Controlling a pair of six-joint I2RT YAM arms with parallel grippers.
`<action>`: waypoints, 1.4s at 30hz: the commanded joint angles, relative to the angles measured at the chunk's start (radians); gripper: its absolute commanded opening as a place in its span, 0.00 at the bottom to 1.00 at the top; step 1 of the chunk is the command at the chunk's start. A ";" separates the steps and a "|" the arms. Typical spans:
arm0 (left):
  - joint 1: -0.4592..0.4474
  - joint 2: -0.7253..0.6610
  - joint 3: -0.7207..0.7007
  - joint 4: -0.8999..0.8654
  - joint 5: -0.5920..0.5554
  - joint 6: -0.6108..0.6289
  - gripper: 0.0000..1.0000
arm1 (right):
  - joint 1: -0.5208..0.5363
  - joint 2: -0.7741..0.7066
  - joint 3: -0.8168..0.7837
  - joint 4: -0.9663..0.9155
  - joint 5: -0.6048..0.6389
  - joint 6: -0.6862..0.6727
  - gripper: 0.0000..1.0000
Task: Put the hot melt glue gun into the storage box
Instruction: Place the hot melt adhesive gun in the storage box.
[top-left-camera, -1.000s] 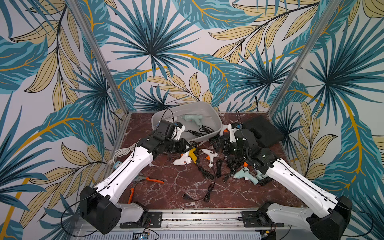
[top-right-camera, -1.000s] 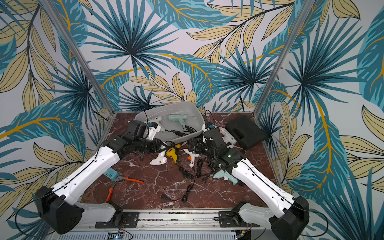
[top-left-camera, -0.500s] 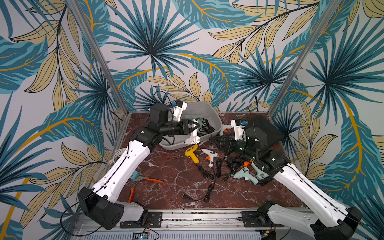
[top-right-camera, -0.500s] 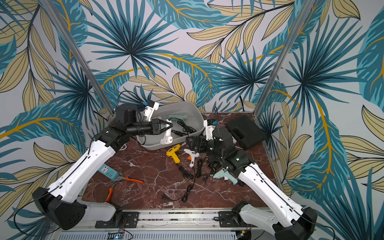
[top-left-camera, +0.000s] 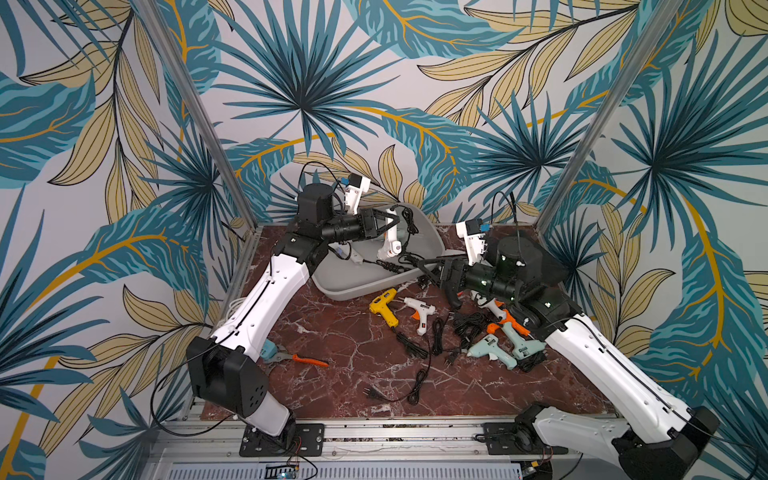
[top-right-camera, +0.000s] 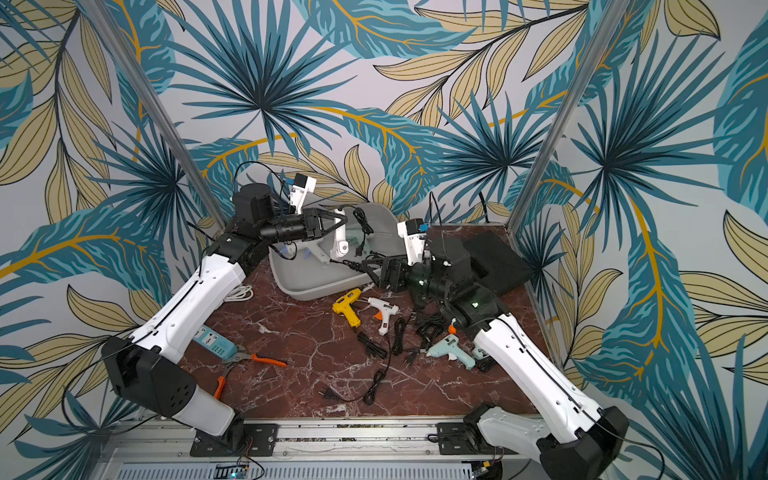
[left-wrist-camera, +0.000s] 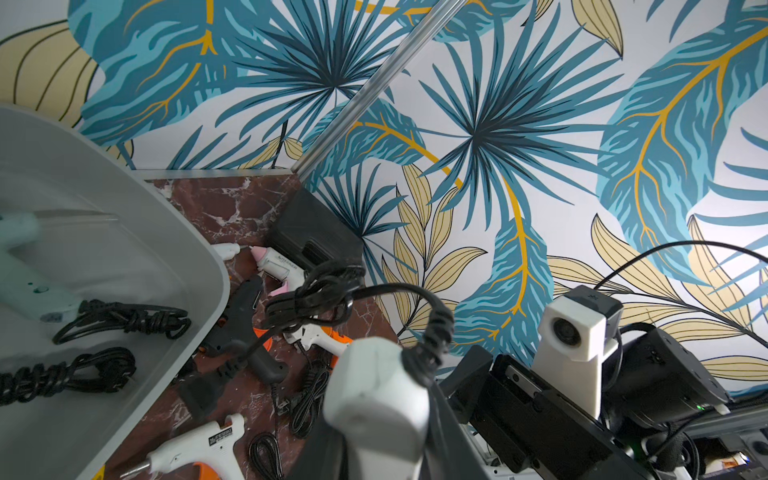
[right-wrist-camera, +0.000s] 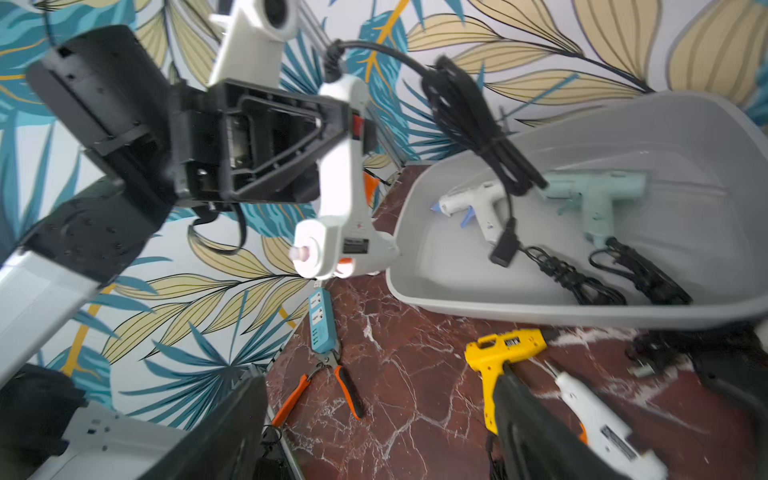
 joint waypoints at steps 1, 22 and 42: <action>0.010 -0.004 0.043 0.050 0.079 0.011 0.00 | -0.031 0.072 0.081 0.129 -0.254 -0.012 0.88; 0.048 0.058 0.062 0.151 0.233 -0.067 0.00 | -0.062 0.511 0.340 0.456 -0.597 0.204 0.69; 0.084 0.037 -0.003 0.225 0.213 -0.125 0.28 | -0.040 0.541 0.380 0.319 -0.446 0.120 0.13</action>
